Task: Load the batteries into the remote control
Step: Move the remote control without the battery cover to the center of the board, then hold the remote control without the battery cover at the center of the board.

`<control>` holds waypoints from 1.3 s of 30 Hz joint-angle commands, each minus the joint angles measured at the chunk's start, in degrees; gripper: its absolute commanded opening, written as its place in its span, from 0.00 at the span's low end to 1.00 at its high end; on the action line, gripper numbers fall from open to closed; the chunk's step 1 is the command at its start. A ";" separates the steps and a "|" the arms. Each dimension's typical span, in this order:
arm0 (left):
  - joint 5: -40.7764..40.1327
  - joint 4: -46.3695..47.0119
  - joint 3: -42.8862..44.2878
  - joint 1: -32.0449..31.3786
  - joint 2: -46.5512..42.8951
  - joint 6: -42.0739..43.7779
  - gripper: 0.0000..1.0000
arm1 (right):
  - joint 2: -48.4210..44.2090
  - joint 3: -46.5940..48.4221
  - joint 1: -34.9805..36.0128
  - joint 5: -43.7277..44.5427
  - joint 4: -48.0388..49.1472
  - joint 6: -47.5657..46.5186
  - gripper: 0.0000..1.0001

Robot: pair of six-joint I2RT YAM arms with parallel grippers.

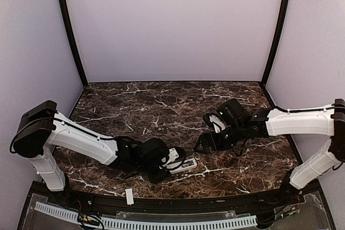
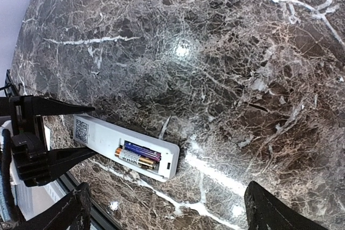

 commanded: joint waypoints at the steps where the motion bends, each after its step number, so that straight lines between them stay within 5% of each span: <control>1: 1.35 -1.66 -0.92 -0.29 0.22 -2.33 0.56 | 3.13 2.18 1.71 0.77 -1.96 -1.40 0.94; 10: 2.37 -3.43 -3.98 -0.21 -2.97 -1.74 0.64 | 8.81 4.24 5.43 1.06 -0.57 2.12 0.94; 23: 5.32 -1.82 -5.33 -0.20 -2.62 -2.40 0.47 | 15.86 7.22 8.01 -0.73 2.20 4.28 0.90; 39: 6.03 -1.76 -5.24 -0.20 -2.49 -1.92 0.44 | 19.88 9.53 8.15 1.00 2.13 2.72 0.79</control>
